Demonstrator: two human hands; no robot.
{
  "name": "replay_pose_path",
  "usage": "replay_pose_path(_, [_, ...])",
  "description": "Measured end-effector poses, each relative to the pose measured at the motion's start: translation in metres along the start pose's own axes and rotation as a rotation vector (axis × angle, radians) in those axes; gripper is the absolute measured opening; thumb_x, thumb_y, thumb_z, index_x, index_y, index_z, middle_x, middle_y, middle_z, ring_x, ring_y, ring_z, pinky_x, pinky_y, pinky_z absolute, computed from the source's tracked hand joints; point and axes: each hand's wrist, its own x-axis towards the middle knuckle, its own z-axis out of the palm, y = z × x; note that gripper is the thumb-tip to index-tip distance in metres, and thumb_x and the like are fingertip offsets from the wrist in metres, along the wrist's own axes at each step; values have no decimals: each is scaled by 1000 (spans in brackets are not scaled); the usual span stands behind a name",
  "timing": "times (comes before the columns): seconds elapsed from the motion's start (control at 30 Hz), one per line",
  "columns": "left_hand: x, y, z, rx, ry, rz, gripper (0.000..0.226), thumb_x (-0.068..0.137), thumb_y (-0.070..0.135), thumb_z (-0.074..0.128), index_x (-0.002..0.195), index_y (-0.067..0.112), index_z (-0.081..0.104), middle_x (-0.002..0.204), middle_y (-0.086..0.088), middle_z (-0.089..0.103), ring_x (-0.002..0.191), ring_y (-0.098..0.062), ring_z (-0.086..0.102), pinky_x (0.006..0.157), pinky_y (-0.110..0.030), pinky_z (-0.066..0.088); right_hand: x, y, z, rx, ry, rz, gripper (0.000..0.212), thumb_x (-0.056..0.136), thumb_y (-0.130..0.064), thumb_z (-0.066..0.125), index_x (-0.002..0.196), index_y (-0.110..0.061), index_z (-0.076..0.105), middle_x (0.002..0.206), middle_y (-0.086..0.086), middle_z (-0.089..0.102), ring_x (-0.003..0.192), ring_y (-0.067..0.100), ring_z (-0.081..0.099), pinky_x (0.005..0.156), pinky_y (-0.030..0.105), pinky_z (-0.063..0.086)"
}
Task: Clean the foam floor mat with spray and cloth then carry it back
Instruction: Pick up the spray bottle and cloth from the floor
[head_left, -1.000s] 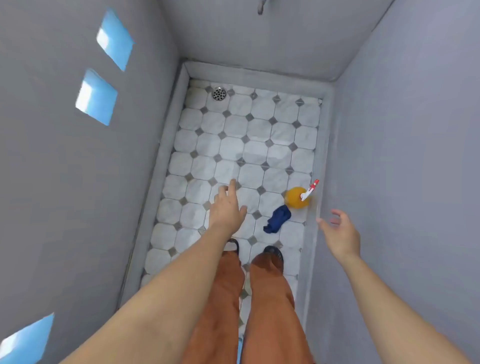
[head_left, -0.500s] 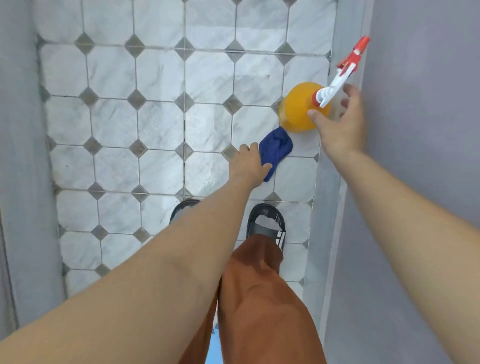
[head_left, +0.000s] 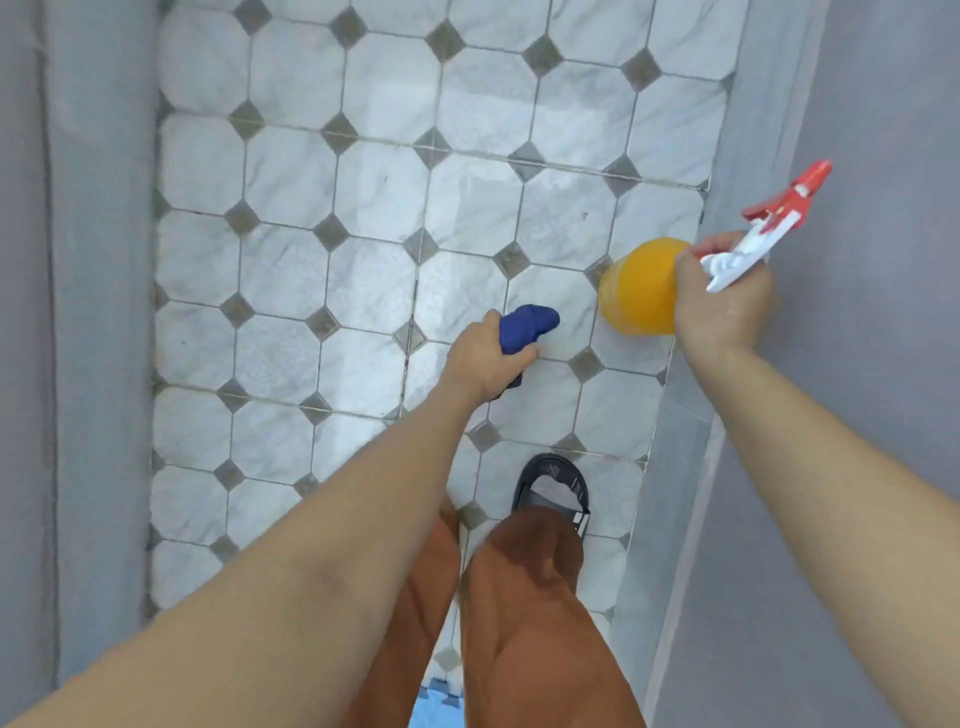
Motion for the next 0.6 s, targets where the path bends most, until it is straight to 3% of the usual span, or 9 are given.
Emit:
replay_pose_path(0.1, [-41,35,-89,-120,79,-52,54,83,60,58,86,5,56,80,-8,66,73,-22,61,63,-34,49,-31,-64,-37,17,-35,39,4,86,-20,59,83,-23,60,77,0,61,84,30,63,74,35,52])
replay_pose_path(0.17, [-71,63,-150,-153,76,-62,42,92,47,51,85,7,57,82,-9,67,79,-27,62,66,-33,48,-53,-121,-75,19,-87,46,7,88,-19,60,85,-13,63,72,1,60,82,32,62,68,30,45])
replay_pose_path(0.23, [-109,97,-213,-211,62,-92,25,95,34,43,85,14,55,88,-8,64,88,-29,60,66,-29,43,-74,-186,-119,9,-153,-7,3,88,-15,63,88,-15,65,76,-2,65,82,27,64,70,28,43])
replay_pose_path(0.33, [-168,162,-320,-350,46,-49,17,83,24,41,85,18,57,84,-6,64,85,-28,62,72,-34,47,-102,-299,-185,23,-196,-138,30,86,-6,65,109,-26,61,89,-18,72,84,1,63,74,26,45])
replay_pose_path(0.4, [-211,216,-395,-394,31,34,14,89,13,46,87,19,58,76,-2,61,73,-21,59,63,-31,47,-120,-376,-225,61,-173,-207,42,85,-4,66,116,-31,54,91,-29,69,83,-4,61,71,22,43])
replay_pose_path(0.47, [-254,270,-465,-465,115,116,12,95,25,54,88,16,59,71,0,60,69,-20,57,62,-26,44,-135,-447,-259,126,-136,-262,51,84,-1,66,111,-40,47,88,-27,70,82,-2,61,68,23,42])
replay_pose_path(0.53, [-288,322,-526,-578,216,149,39,93,46,53,87,9,62,68,0,60,67,-19,57,63,-27,44,-143,-511,-284,171,-107,-308,55,83,1,65,103,-45,43,86,-25,71,80,-2,61,70,27,44])
replay_pose_path(0.6, [-304,369,-579,-655,290,181,43,94,49,52,86,9,65,73,0,63,72,-18,59,69,-29,45,-143,-573,-303,205,-95,-364,55,82,1,64,105,-43,42,85,-24,71,78,0,63,74,35,48])
